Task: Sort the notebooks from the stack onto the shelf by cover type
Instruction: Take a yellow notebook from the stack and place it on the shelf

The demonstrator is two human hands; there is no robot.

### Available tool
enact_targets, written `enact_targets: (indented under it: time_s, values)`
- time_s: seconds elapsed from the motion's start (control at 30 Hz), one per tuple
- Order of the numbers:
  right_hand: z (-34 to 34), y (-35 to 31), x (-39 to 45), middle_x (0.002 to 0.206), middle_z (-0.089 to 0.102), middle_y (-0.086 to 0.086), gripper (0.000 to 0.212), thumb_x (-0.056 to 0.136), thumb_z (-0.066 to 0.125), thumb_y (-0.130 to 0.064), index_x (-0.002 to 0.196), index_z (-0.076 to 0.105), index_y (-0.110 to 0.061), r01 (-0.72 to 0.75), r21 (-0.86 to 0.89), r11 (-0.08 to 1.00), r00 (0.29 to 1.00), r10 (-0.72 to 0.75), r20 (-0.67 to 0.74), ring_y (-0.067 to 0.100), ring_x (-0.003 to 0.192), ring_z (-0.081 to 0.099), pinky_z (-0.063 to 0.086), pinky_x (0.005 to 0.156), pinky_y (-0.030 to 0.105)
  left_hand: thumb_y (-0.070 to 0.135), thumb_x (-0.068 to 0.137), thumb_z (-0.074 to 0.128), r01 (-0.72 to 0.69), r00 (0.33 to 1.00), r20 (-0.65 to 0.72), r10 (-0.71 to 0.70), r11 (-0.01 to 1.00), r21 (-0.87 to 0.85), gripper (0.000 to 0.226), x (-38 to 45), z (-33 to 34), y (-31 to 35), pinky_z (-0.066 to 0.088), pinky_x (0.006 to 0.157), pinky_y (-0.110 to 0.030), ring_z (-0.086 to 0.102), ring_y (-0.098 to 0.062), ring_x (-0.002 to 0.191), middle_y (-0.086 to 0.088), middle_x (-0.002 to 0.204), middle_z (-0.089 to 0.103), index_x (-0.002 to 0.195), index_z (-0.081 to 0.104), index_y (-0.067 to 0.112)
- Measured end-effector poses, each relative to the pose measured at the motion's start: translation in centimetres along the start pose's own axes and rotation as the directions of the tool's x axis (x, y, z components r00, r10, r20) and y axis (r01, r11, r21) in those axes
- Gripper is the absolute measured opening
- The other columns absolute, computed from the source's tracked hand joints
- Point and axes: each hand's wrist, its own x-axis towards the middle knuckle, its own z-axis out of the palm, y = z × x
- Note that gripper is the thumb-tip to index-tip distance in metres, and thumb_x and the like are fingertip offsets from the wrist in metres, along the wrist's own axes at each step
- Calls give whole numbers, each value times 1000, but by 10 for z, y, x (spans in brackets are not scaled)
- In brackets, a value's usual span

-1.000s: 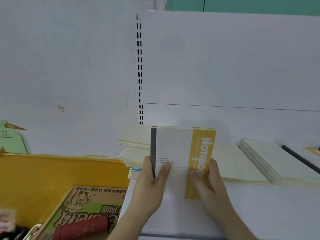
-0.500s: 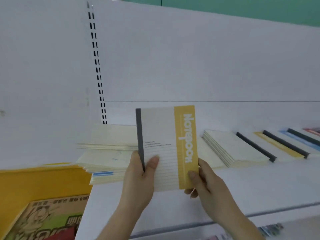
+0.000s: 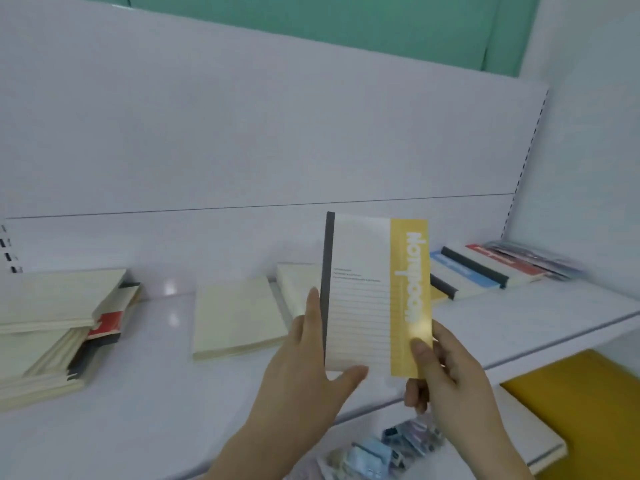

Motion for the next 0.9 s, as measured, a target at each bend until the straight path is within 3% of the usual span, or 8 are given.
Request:
enact_targets:
  time_s: [0.1,0.27,0.4,0.53,0.63,0.7,0.77,0.9]
  values:
    - [-56,18,28,72,71,-2,28,103,43,-22,125,54,-36,20,-106,994,998,-13,66,17,56,66,53,54,28,58,90,62,-51,998,48,44,986,160,113,18,40,35,33,93,-16,42,-8,125,13,146,30,153,-27,29]
    - [-117,48,79,100,66,-17,21,102,42,-38,119,50,-46,113,-368,923,984,-52,172,5,87,63,55,80,30,68,90,50,-137,990,97,107,903,408,104,54,85,66,39,93,-21,44,-11,116,9,130,44,158,-15,23]
    - [-134,56,124,106,60,-11,24,101,47,-31,123,53,-39,205,-493,845,976,-135,173,3,96,55,41,75,16,71,92,42,-144,989,100,107,841,521,99,86,111,74,38,100,-24,44,-14,118,5,130,48,159,-7,17]
    - [-129,65,167,110,64,-9,41,99,49,-29,140,44,-35,273,-548,791,961,-193,200,12,98,58,45,82,28,72,88,48,-86,995,81,50,830,551,101,122,127,68,40,100,-28,46,-18,118,1,131,51,159,6,15]
    - [-122,68,195,98,66,-5,28,98,51,-27,125,56,-28,324,-567,757,944,-215,252,14,92,58,49,80,35,71,87,52,-75,995,93,24,797,599,96,148,131,57,42,95,-29,49,-19,114,0,126,54,157,16,15]
    - [-120,71,212,95,66,1,25,98,54,-25,120,61,-19,332,-573,749,940,-216,263,18,93,57,47,80,37,74,85,52,-61,994,107,-7,787,614,89,165,134,53,42,91,-30,50,-21,111,0,122,56,150,29,17]
    - [-117,76,230,102,66,3,30,99,53,-28,126,59,-17,326,-607,725,941,-183,286,20,100,55,44,83,34,76,83,54,-53,992,121,-28,786,616,74,180,137,52,43,85,-31,51,-20,105,1,115,58,131,42,21]
    - [-110,88,258,112,62,5,33,100,49,-31,129,54,-16,332,-653,681,929,-117,350,21,106,53,42,86,33,80,82,48,-47,993,111,-40,732,680,69,200,143,47,43,84,-33,52,-21,104,2,113,59,118,46,21]
